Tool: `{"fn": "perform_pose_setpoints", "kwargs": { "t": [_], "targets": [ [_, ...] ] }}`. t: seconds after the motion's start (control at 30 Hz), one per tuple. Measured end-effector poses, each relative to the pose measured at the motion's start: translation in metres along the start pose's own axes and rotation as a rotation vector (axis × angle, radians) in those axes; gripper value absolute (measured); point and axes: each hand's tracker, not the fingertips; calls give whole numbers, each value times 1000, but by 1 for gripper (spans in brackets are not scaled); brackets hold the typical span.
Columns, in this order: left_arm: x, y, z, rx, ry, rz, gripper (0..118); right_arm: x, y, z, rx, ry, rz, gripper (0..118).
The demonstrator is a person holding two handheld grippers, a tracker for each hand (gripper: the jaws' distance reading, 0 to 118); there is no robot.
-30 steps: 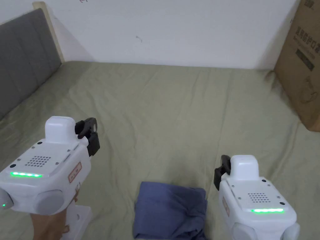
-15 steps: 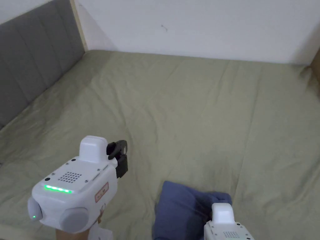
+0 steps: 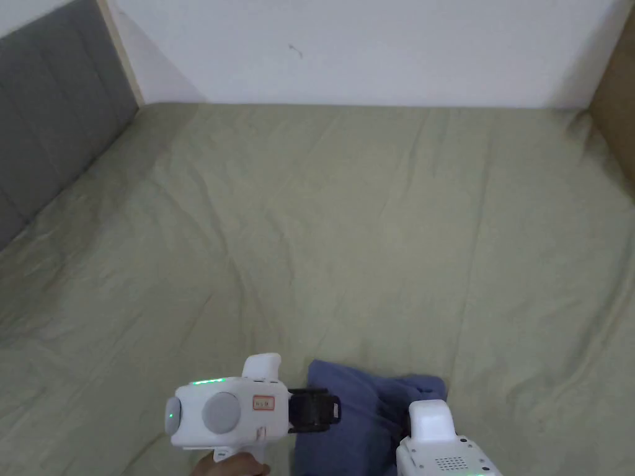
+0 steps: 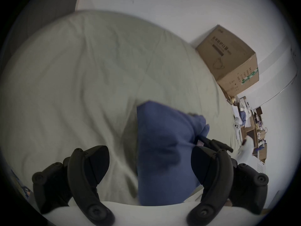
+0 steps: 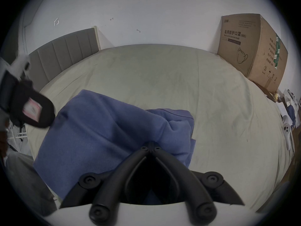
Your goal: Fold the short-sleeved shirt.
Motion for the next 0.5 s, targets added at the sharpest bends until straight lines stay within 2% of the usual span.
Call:
{"fn": "perform_pose_setpoints", "kwargs": {
  "t": [0.03,0.07,0.13,0.17,0.2,0.27,0.37,0.5],
  "targets": [
    [0,1,-6,-32,0,15,101,1,0,0,-1,4,0,0],
    [0,0,-11,-38,-8,24,90,1,0,0,-2,8,-2,0],
    [1,-2,-14,-37,-48,31,57,3,1,0,-6,15,-6,0],
    [2,-4,-14,-31,-77,37,48,5,2,0,-9,19,-8,0],
    [4,-6,-13,-27,-74,35,45,6,2,-1,-13,23,-12,0],
    [5,-5,-13,-29,-71,14,29,10,5,0,-20,39,-17,0],
    [-1,-2,-8,-28,-120,44,24,16,12,7,-19,66,-35,0],
    [-6,11,12,-21,-123,-11,23,28,25,29,47,72,-50,0]
  ]
}}
